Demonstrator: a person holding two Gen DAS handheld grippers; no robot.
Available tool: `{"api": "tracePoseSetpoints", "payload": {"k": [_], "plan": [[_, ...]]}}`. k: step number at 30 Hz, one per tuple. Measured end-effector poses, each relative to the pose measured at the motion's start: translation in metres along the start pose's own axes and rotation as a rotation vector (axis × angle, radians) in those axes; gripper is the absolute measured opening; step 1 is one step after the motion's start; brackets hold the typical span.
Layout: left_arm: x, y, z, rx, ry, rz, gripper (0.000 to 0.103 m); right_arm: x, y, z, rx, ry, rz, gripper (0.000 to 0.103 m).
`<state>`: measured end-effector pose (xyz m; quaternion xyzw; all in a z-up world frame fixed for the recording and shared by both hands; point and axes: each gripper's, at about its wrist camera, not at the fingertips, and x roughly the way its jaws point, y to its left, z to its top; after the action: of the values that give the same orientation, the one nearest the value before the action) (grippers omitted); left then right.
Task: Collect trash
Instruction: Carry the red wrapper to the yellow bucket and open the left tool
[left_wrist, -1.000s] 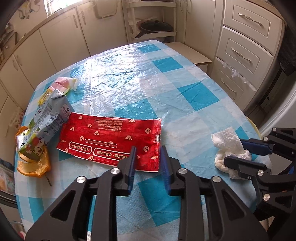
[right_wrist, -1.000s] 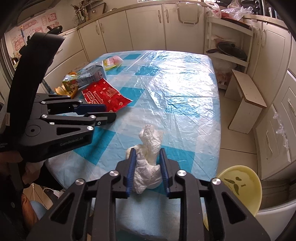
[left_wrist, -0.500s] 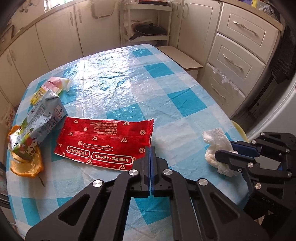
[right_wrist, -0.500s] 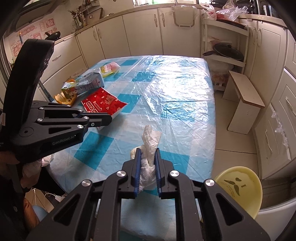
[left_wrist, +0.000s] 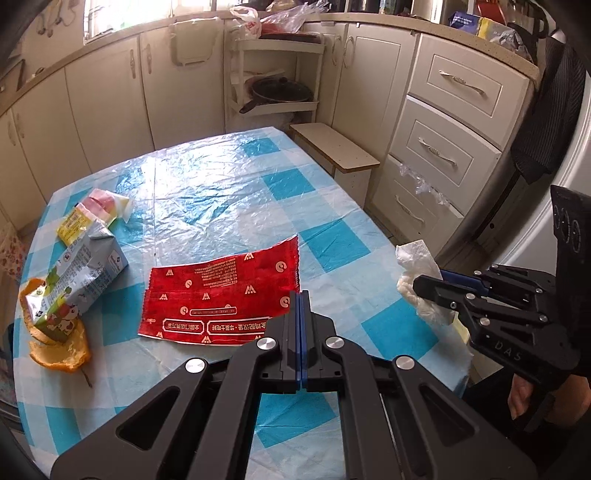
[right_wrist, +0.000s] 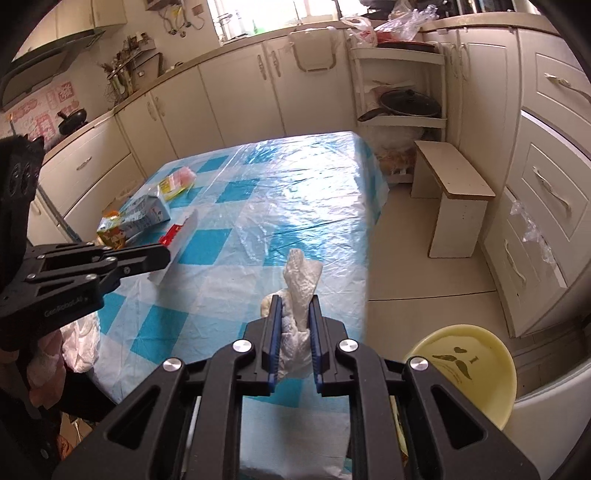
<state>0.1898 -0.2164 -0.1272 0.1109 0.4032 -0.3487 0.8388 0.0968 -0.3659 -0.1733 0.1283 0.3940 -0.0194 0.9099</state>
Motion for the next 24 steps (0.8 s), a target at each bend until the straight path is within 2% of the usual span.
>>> {"api": "tracePoseSetpoints", "payload": {"k": [10, 16, 19, 20, 23, 24], "plan": [[-0.015, -0.058, 0.022, 0.07, -0.047, -0.061, 0.001, -0.013, -0.066, -0.009, 0.226, 0.008, -0.172, 0.015], [-0.015, -0.108, 0.034, 0.096, -0.066, -0.126, 0.001, -0.012, -0.096, -0.021, 0.351, 0.052, -0.222, 0.017], [-0.013, -0.131, 0.039, 0.111, -0.073, -0.154, 0.001, -0.013, -0.11, -0.026, 0.414, 0.065, -0.242, 0.02], [-0.013, -0.138, 0.041, 0.115, -0.075, -0.162, 0.001, -0.014, -0.114, -0.028, 0.432, 0.066, -0.25, 0.025], [-0.012, -0.161, 0.046, 0.134, -0.079, -0.185, 0.001, -0.018, -0.129, -0.031, 0.496, 0.057, -0.278, 0.05], [-0.011, -0.168, 0.047, 0.139, -0.08, -0.19, 0.001, -0.021, -0.132, -0.032, 0.511, 0.043, -0.283, 0.051]]}}
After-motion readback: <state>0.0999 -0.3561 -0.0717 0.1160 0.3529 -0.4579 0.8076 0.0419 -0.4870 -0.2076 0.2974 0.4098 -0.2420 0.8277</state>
